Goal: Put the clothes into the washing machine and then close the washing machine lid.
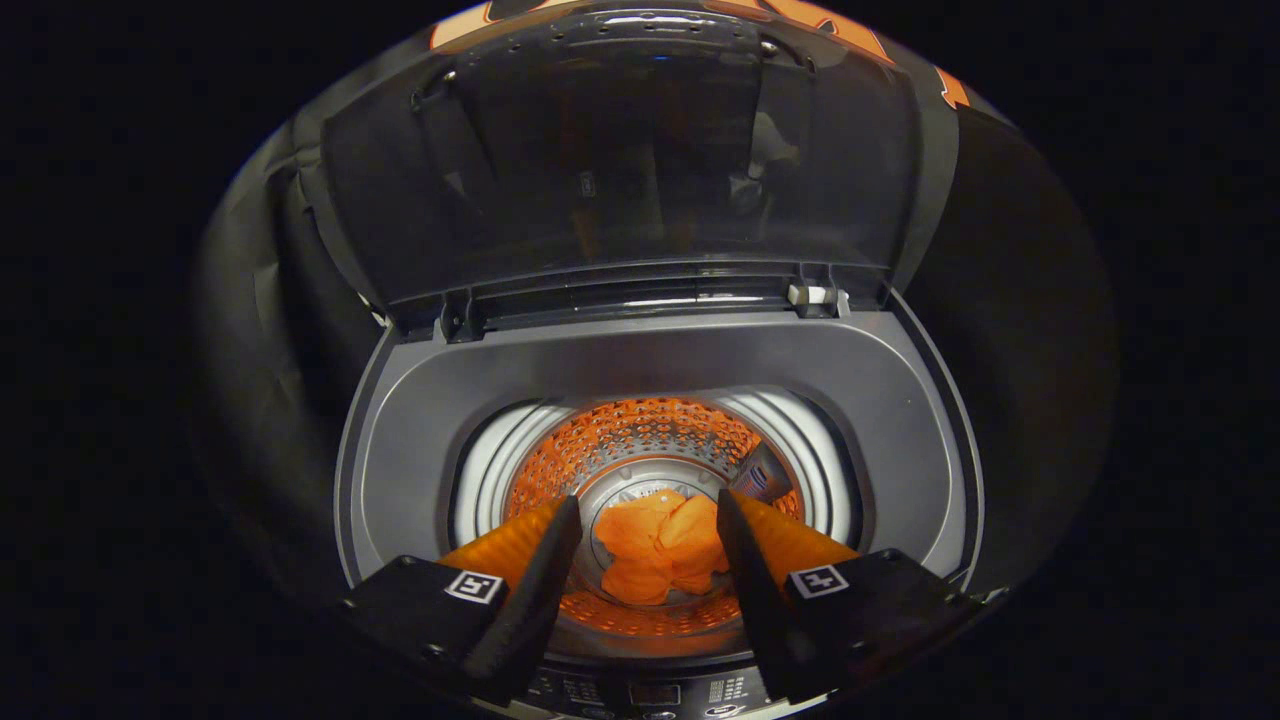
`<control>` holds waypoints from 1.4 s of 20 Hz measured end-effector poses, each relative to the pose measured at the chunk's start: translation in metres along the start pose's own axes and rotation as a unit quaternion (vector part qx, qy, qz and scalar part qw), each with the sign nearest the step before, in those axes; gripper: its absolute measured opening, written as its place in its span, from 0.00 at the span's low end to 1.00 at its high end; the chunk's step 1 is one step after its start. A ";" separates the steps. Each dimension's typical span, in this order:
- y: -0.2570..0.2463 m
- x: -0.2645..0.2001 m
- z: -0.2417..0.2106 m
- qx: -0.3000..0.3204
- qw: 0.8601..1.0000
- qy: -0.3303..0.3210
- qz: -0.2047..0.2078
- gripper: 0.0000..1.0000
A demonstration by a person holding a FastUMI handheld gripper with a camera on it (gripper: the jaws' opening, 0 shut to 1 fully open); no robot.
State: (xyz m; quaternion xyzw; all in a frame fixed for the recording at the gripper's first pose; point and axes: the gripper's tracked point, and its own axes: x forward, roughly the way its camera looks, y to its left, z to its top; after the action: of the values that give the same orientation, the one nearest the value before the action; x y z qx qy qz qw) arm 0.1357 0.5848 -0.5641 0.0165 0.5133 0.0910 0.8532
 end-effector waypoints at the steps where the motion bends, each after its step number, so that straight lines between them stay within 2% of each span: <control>1: -0.002 -0.001 0.000 0.002 1.000 -0.001 -0.001 0.92; 5: -0.002 -0.006 0.003 -0.002 1.000 -0.007 0.005 0.99; 10: 0.004 -0.041 0.028 -0.014 0.998 -0.061 0.023 1.00; 15: 0.007 -0.107 0.090 0.008 0.984 -0.171 0.048 0.99; 22: -0.024 -0.206 0.201 0.002 0.948 -0.316 0.044 0.99; 25: -0.030 -0.236 0.246 -0.010 0.934 -0.354 0.041 0.99; 27: -0.027 -0.248 0.278 -0.011 0.933 -0.358 0.044 0.99; 28: -0.027 -0.239 0.286 -0.011 0.934 -0.353 0.049 0.99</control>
State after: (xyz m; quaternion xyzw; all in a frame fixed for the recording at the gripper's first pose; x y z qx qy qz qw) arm 0.2812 0.5355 -0.2238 0.0628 0.1763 0.1265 0.9742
